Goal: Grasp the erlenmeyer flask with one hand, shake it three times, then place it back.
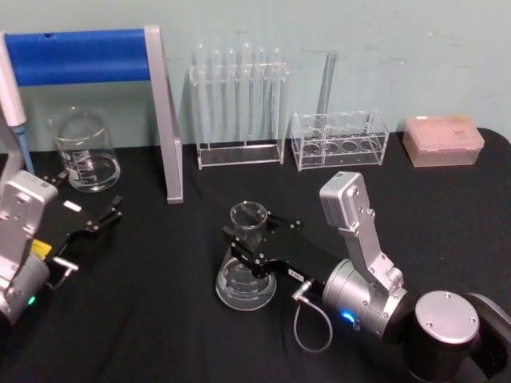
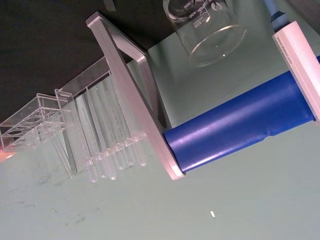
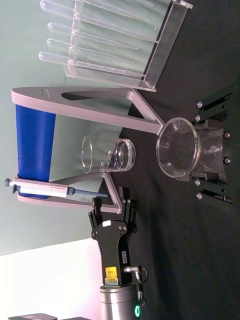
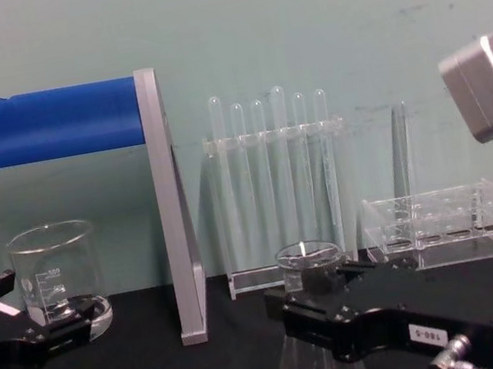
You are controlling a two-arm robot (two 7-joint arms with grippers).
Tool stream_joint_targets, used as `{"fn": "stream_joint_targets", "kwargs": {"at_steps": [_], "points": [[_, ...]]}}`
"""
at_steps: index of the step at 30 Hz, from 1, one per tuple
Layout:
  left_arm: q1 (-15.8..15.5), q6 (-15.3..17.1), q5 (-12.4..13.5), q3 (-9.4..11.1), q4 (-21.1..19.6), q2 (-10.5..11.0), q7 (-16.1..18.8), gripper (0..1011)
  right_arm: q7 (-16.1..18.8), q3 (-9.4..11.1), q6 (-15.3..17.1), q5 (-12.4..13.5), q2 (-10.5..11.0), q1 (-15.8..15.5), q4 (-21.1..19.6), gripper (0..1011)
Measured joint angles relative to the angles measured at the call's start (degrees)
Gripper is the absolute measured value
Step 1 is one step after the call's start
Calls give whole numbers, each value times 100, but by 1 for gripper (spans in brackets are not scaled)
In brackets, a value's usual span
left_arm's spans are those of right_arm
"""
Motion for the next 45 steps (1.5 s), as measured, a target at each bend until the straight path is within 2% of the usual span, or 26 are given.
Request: {"fn": "stream_joint_targets", "kwargs": {"at_steps": [26, 29, 34, 35, 38, 45], "points": [[0, 0, 0, 0, 0, 0, 0, 1001, -7, -14, 31, -45, 15, -18, -7, 450], [0, 0, 0, 0, 0, 0, 0, 1001, -6, -12, 30, -45, 15, -17, -9, 501], [0, 0, 0, 0, 0, 0, 0, 1001, -4, -10, 26, -40, 14, -14, -11, 704], [0, 0, 0, 0, 0, 0, 0, 1001, -4, -10, 26, -40, 14, -14, -11, 704], [0, 0, 0, 0, 0, 0, 0, 1001, -5, -10, 25, -39, 15, -13, -11, 818], [0, 0, 0, 0, 0, 0, 0, 1001, -5, -10, 22, -36, 15, -13, -11, 997]]}}
